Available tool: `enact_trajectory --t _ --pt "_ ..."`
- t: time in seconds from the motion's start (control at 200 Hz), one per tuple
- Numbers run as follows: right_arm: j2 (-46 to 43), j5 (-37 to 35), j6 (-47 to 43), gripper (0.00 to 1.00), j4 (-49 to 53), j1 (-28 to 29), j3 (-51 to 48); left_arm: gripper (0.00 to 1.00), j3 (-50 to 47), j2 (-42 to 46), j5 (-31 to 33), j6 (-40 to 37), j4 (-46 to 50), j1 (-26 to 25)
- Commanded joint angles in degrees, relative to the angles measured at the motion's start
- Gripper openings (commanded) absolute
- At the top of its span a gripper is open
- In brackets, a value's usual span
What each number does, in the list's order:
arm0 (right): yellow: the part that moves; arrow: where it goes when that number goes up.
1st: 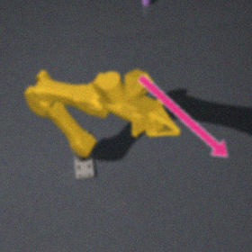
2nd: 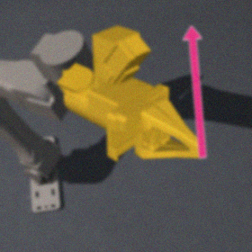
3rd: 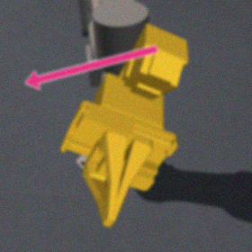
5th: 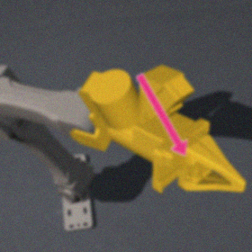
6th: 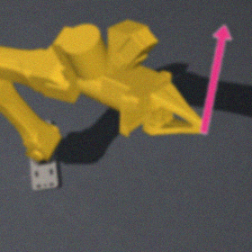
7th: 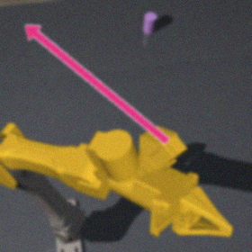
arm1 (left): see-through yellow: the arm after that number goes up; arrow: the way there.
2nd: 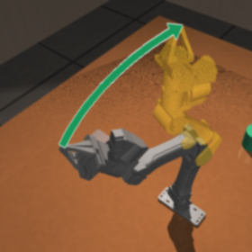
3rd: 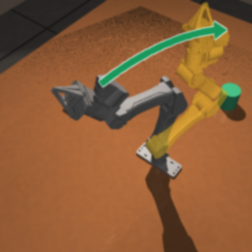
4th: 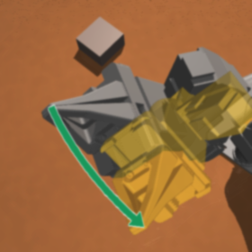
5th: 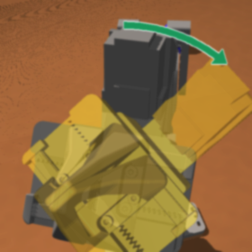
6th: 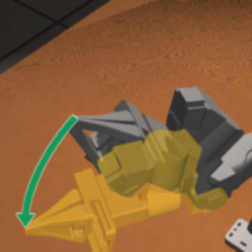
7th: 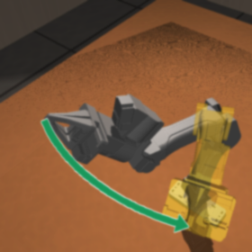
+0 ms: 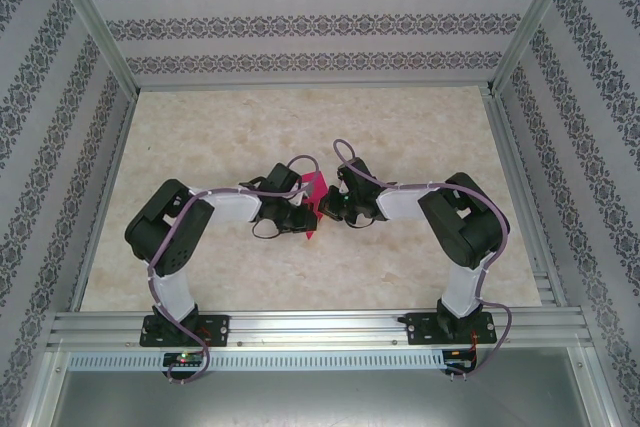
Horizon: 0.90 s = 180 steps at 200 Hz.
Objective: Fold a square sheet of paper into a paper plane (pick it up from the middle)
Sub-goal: Third fold the triangle at the center of the table.
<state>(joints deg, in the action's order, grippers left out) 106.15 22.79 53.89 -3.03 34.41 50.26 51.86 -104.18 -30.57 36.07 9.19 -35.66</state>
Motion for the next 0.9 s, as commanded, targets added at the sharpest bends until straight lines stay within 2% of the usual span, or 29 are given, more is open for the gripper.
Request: enact_trajectory --t 0.0,0.45,0.609,0.694,0.894 --pt "2.8 -2.0 -1.3 0.01 4.1 -0.8 -0.4 0.03 -4.6 0.6 3.4 -2.4 4.2 -0.9" --pt "2.8 -2.4 -1.7 0.01 6.0 -1.3 0.0 0.02 -9.2 8.1 5.2 -8.2 9.3 -3.2" --pt "2.1 -1.9 -1.6 0.00 5.2 -1.2 -0.2 0.02 -7.1 11.9 5.2 -5.5 6.7 -3.2" --pt "1.2 -1.5 -1.7 0.01 4.7 -1.1 -0.3 0.02 -5.9 13.5 7.2 -3.7 5.0 -3.2" --pt "0.4 -0.8 -2.0 0.01 4.0 -0.9 0.4 0.01 -4.0 9.2 9.5 -1.1 2.3 -3.2"
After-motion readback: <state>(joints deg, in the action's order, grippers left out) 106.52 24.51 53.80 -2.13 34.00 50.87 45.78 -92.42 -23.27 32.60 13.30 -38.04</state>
